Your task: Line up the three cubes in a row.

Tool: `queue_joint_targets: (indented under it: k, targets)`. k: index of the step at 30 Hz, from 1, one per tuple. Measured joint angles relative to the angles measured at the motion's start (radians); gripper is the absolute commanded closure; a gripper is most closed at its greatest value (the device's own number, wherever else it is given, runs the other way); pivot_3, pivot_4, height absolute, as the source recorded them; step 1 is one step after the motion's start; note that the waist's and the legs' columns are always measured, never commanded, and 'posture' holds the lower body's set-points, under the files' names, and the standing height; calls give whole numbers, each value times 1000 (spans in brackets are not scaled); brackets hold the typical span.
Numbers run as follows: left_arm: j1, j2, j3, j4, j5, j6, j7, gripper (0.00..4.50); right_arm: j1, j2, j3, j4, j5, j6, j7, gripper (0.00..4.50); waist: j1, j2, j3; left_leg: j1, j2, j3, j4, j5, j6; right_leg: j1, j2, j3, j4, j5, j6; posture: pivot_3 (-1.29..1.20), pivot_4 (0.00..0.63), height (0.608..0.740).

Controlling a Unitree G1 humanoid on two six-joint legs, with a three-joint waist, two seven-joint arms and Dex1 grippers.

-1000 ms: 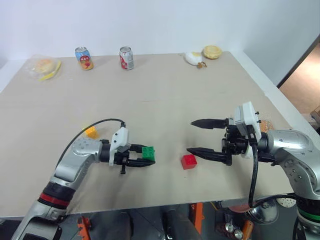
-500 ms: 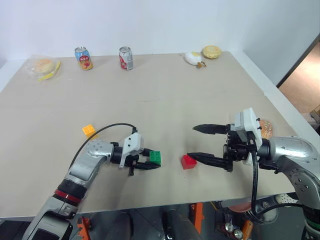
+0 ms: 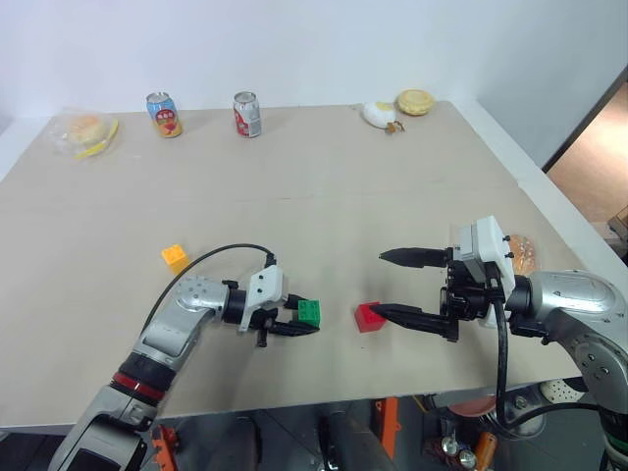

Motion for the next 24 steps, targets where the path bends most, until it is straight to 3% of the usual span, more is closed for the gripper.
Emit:
queue_joint_targets:
  k: [6,17,24]
  targets:
    - [0,0,-1,5,2,0,-6,96,-3,-4,0,0,-1,-6,2,0,0,0,0,0,0,0,0,0,0,0,0,0,0,0,0,0,150,740]
    - [3,7,18,-26,-44,11,-10,16,-20,-4,18,18,-3,-24,4,0,0,0,0,0,0,0,0,0,0,0,0,0,0,0,0,0,150,740]
    - [3,5,119,-122,-146,103,59,16,-57,6,19,39,10,-28,6,0,0,0,0,0,0,0,0,0,0,0,0,0,0,0,0,0,150,740]
